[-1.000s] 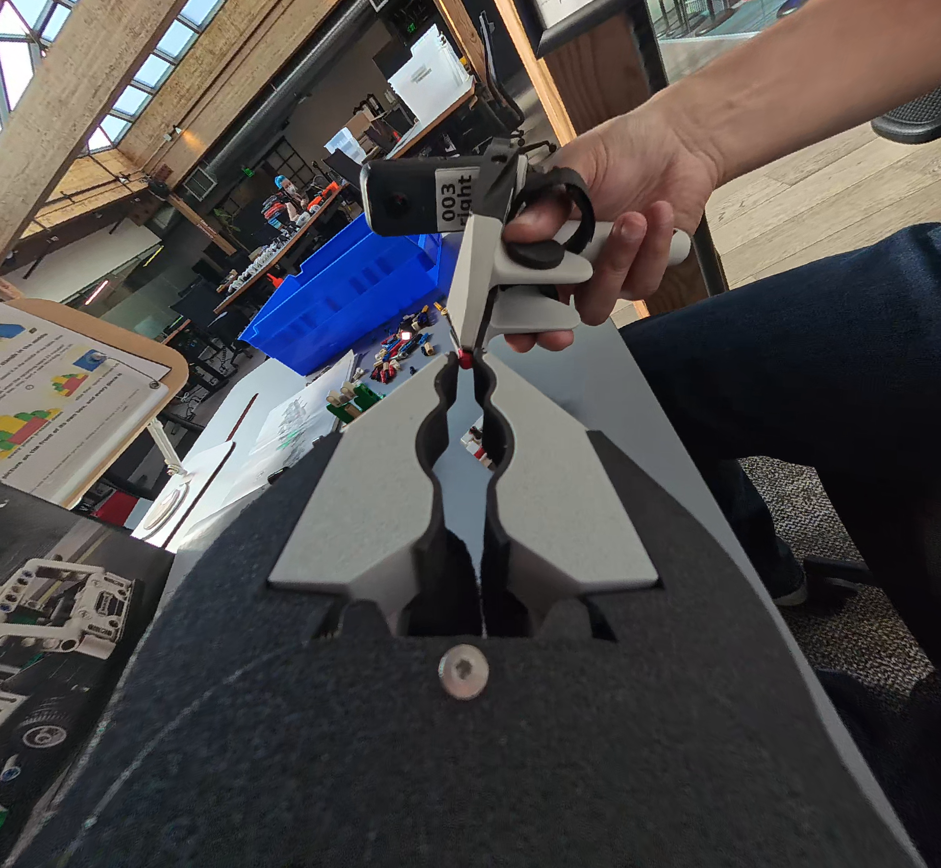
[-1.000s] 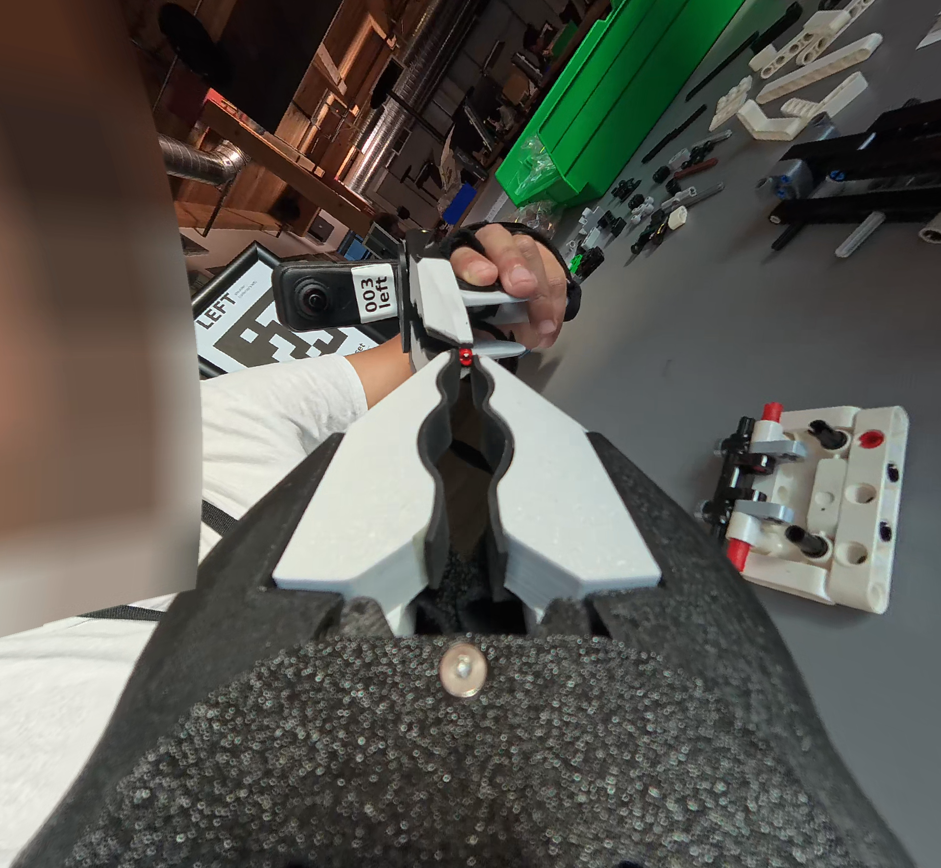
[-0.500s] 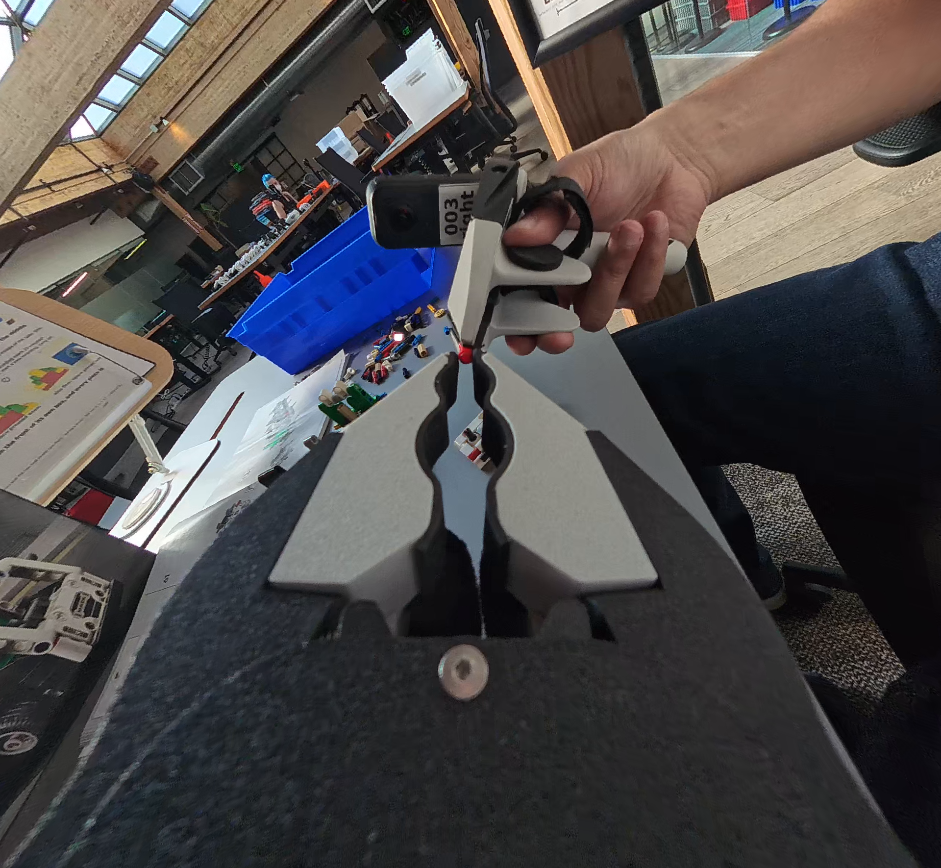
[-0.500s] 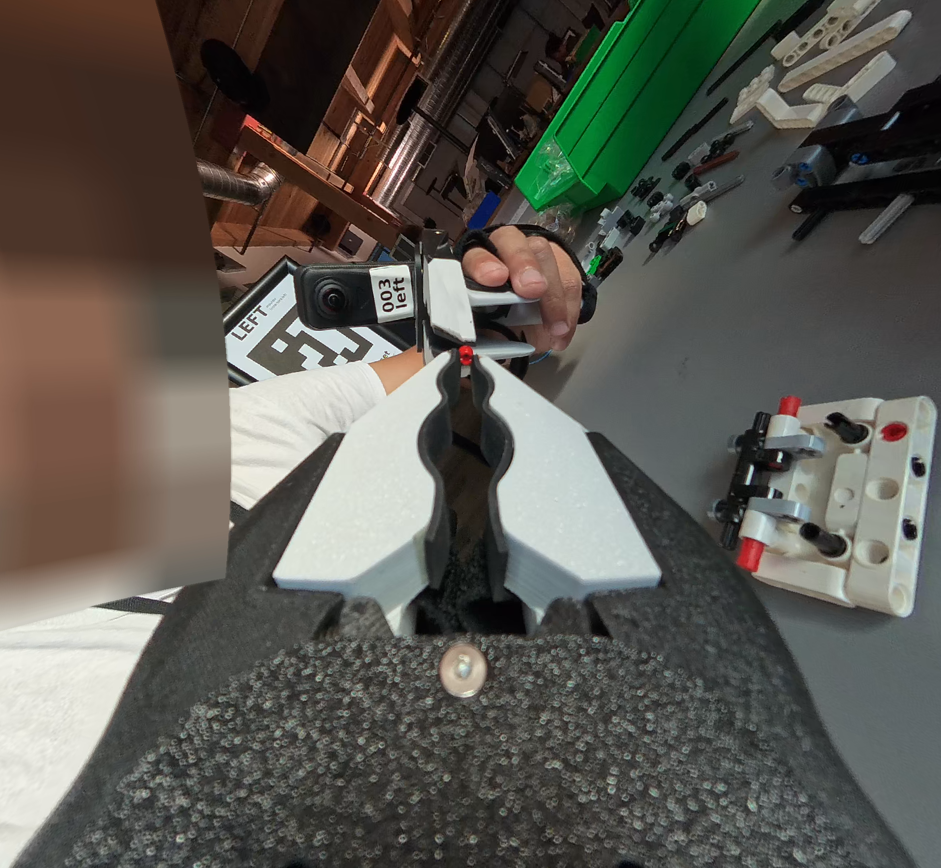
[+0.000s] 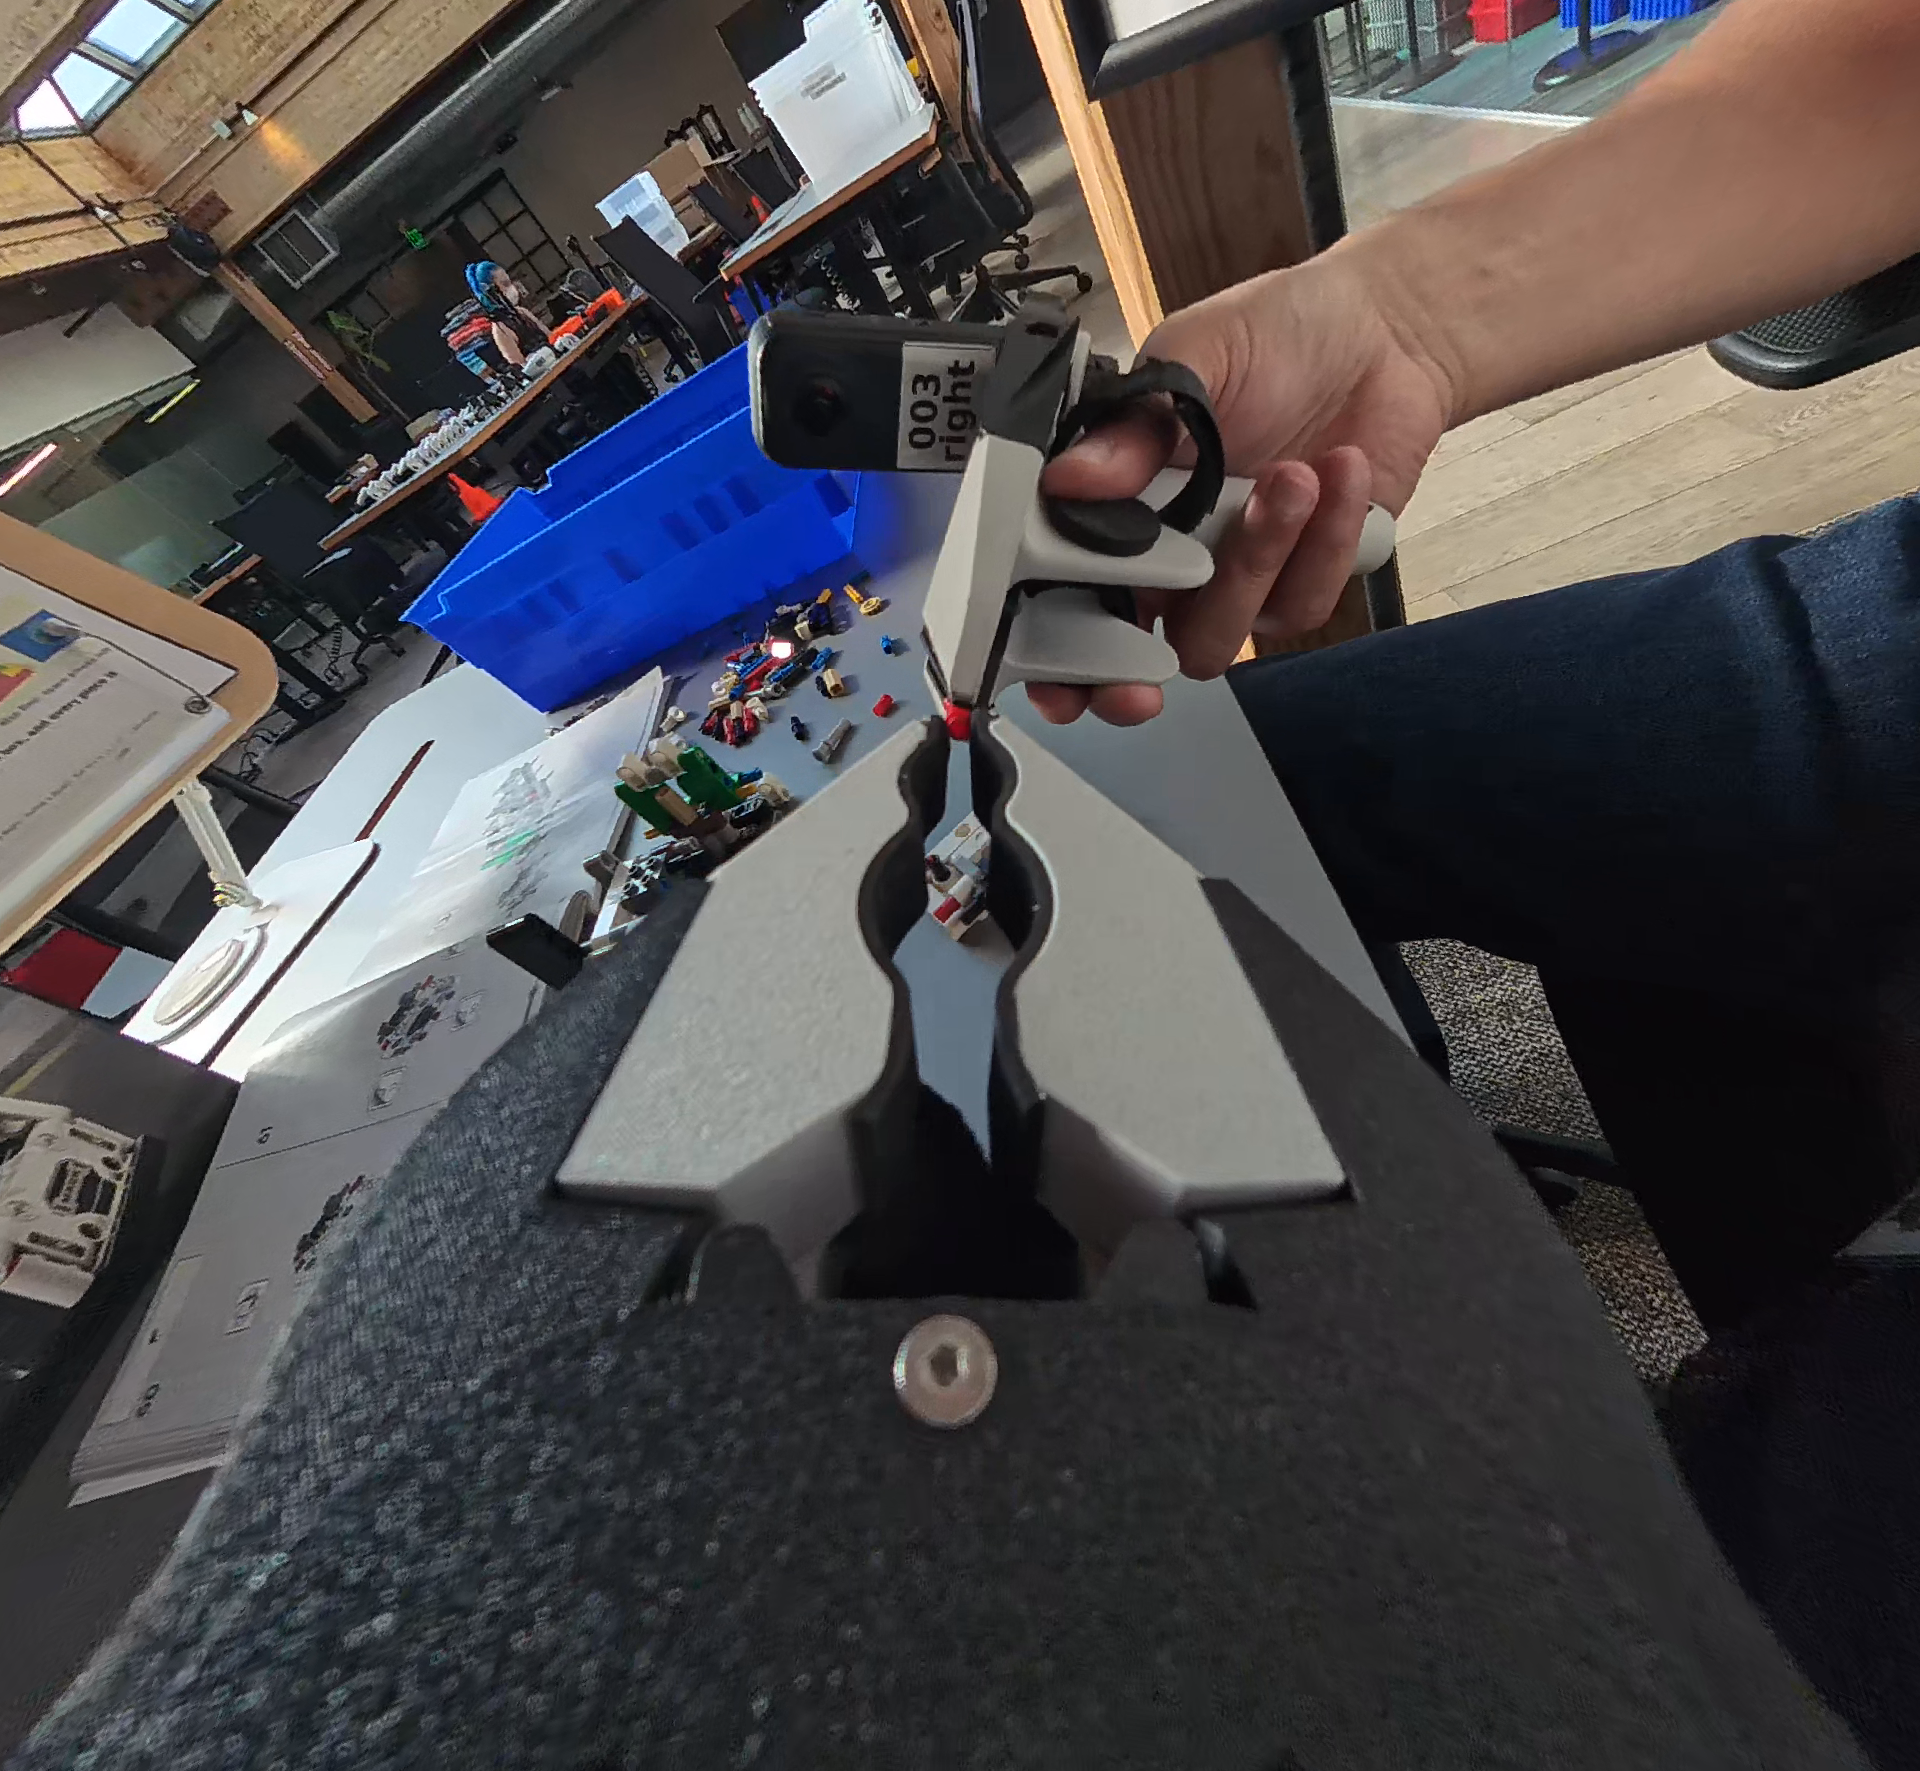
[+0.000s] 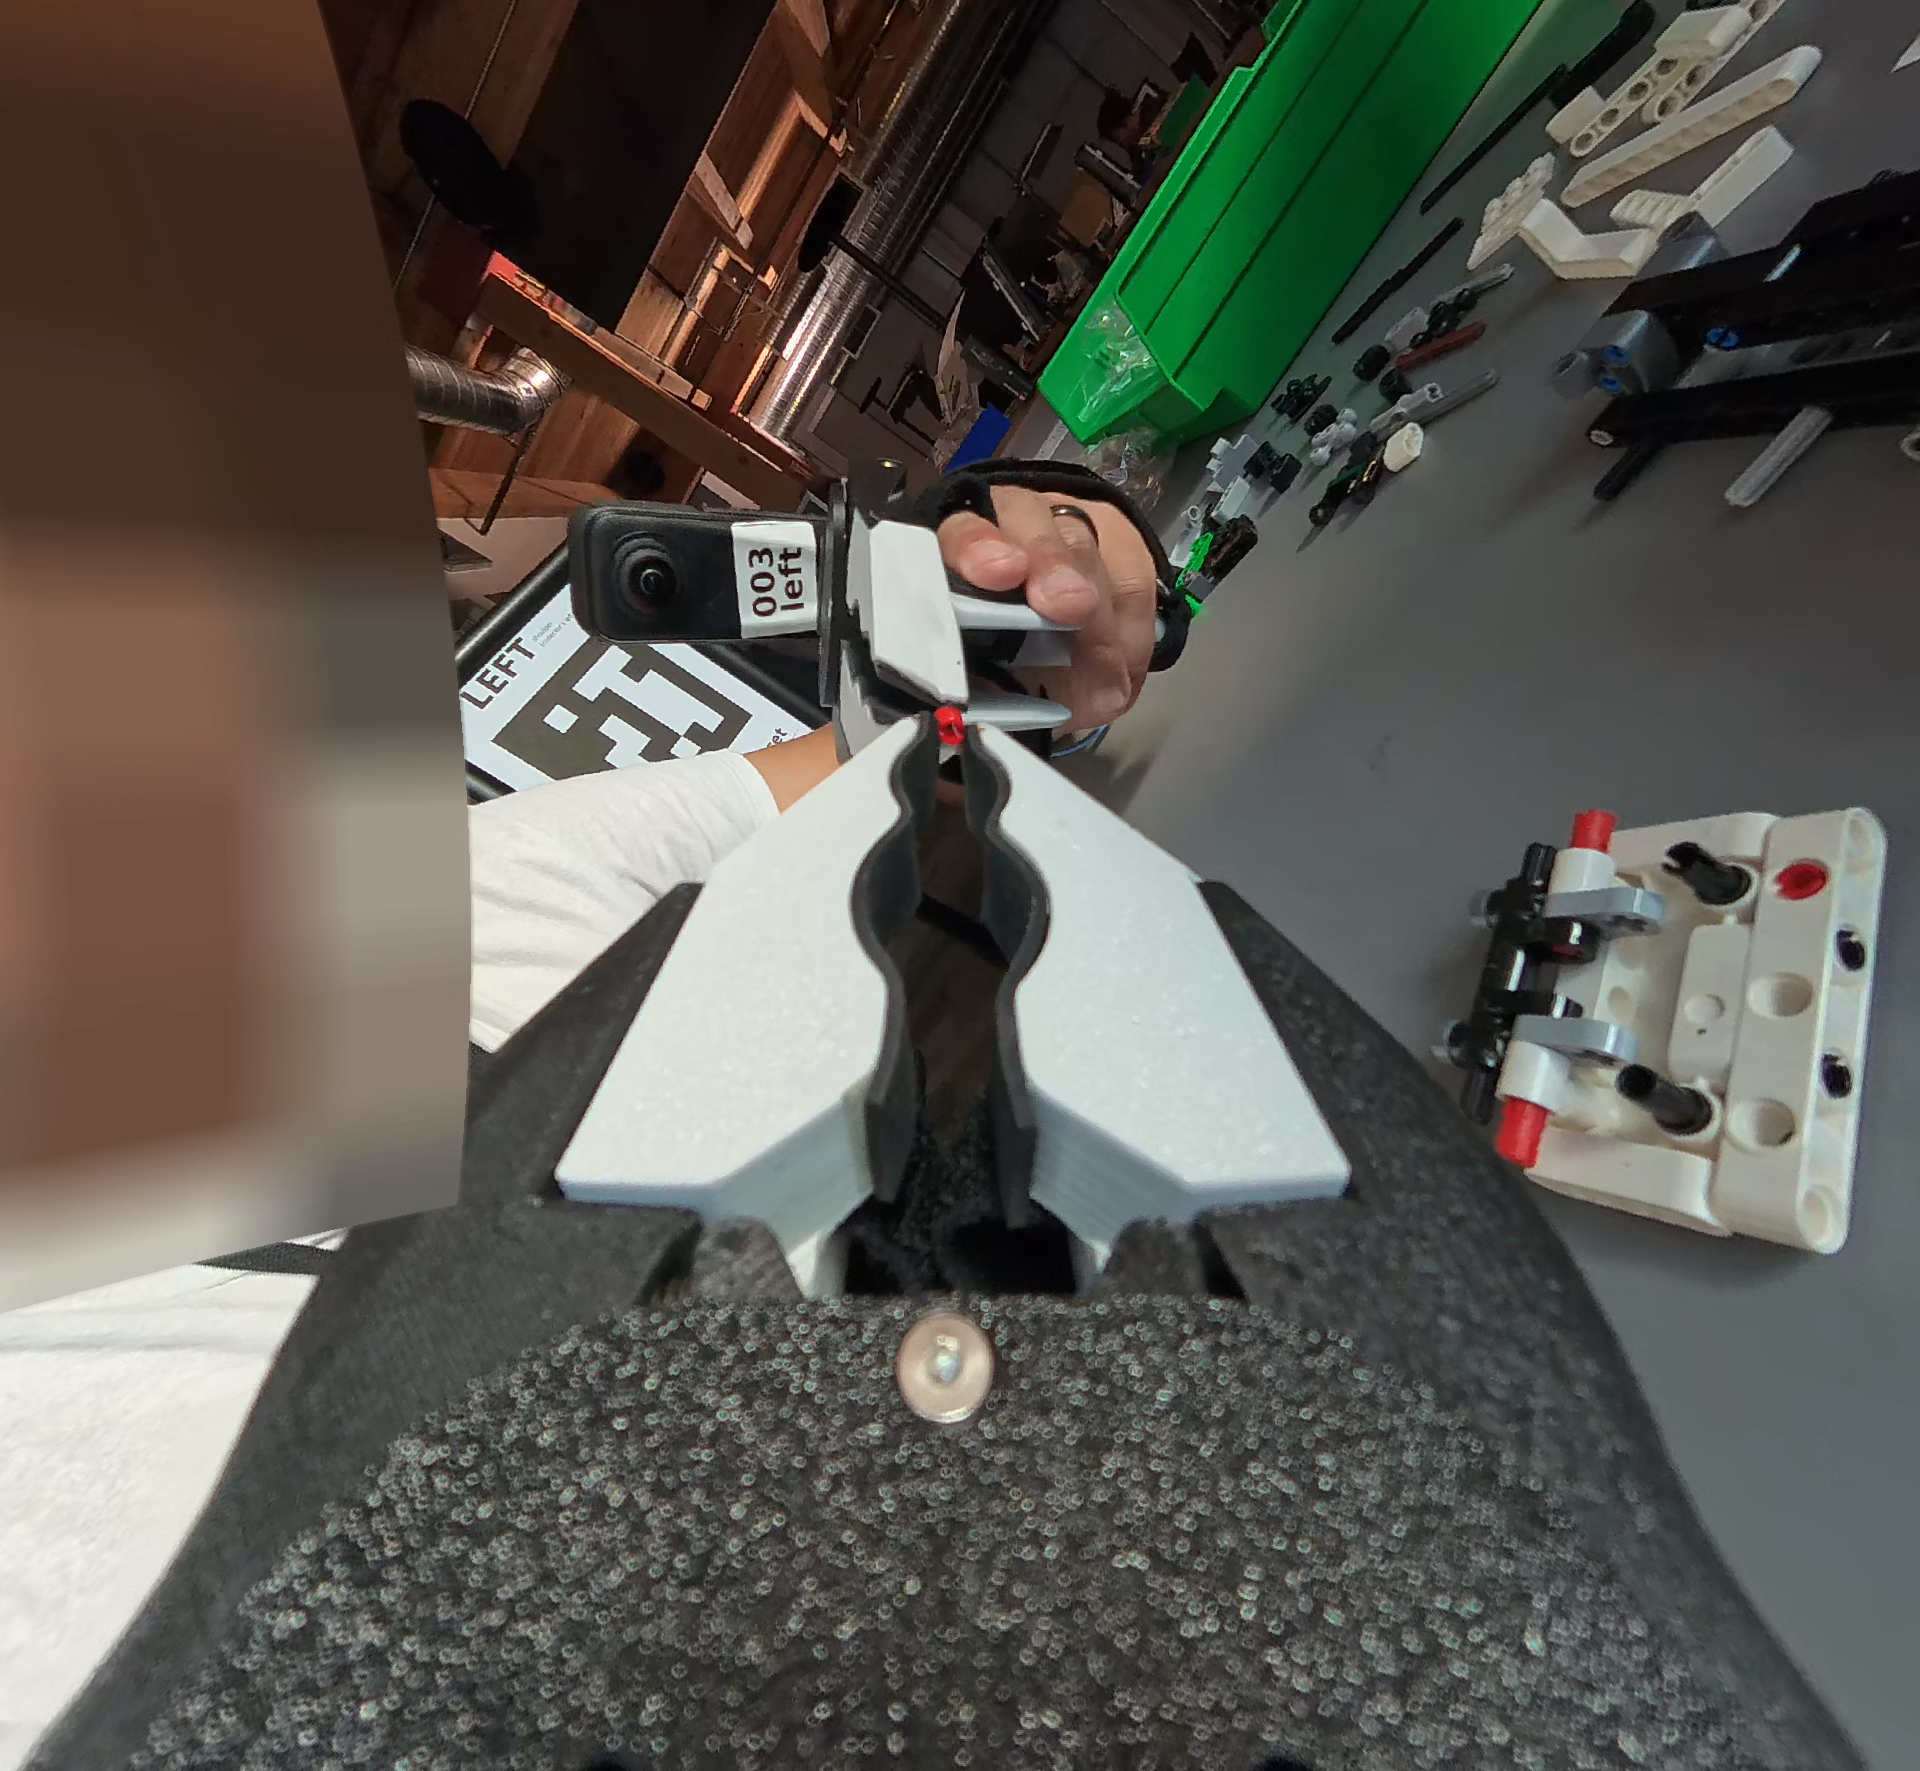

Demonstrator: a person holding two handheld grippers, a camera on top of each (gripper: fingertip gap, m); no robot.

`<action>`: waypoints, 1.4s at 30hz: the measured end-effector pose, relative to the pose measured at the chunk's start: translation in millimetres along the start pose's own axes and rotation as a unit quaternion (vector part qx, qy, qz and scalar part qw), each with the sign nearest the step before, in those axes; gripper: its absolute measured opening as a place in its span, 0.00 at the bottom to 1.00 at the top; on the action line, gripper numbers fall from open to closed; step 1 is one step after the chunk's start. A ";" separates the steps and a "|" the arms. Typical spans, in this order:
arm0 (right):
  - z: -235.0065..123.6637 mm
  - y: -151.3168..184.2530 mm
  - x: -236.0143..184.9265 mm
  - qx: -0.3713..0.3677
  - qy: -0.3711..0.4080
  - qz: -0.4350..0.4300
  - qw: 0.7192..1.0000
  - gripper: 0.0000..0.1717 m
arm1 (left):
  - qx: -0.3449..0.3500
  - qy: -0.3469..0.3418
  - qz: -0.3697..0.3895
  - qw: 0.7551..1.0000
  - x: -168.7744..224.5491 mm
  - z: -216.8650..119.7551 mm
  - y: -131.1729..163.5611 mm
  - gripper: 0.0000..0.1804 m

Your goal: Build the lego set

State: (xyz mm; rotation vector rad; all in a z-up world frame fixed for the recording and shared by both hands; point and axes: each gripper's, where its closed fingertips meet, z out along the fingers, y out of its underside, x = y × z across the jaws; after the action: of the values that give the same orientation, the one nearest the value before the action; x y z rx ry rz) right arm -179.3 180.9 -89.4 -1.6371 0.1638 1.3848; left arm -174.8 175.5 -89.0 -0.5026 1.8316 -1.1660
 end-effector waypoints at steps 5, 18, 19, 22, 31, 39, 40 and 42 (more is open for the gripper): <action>-0.2 0.3 0.2 0.005 -0.013 0.014 1.000 0.02 | -0.012 0.003 -0.003 1.000 0.7 0.6 1.0 0.01; 1.7 -1.2 1.7 0.018 -0.011 0.015 1.000 0.01 | -0.006 -0.034 0.049 0.998 0.0 2.0 3.1 0.01; 1.8 -1.3 1.8 0.018 -0.013 0.019 1.000 0.01 | -0.006 -0.033 0.046 0.998 0.0 2.0 3.1 0.01; 2.4 -1.1 0.6 0.019 -0.018 0.022 0.999 0.01 | 0.001 -0.025 0.032 0.999 0.1 1.4 2.2 0.01; 3.0 1.0 0.3 0.015 -0.030 0.038 0.999 0.01 | 0.002 -0.013 0.017 1.000 2.1 1.9 2.3 0.01; -2.5 -2.6 1.4 -0.005 0.001 -0.007 1.000 0.06 | -0.012 0.004 -0.001 1.000 2.4 1.9 3.0 0.01; -6.9 -7.0 1.2 -0.007 0.015 -0.028 0.999 0.08 | -0.016 0.005 -0.006 1.000 2.0 2.5 4.4 0.01; -19.8 -16.8 6.8 -0.019 0.074 -0.094 0.993 0.13 | -0.039 0.000 -0.011 0.999 -0.4 4.9 12.6 0.01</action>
State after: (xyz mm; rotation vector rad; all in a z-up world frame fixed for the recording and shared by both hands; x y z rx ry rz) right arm -152.6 178.9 -87.5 -1.7412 0.0675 1.1314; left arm -169.0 179.3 -100.6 -0.5690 1.8824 -1.1118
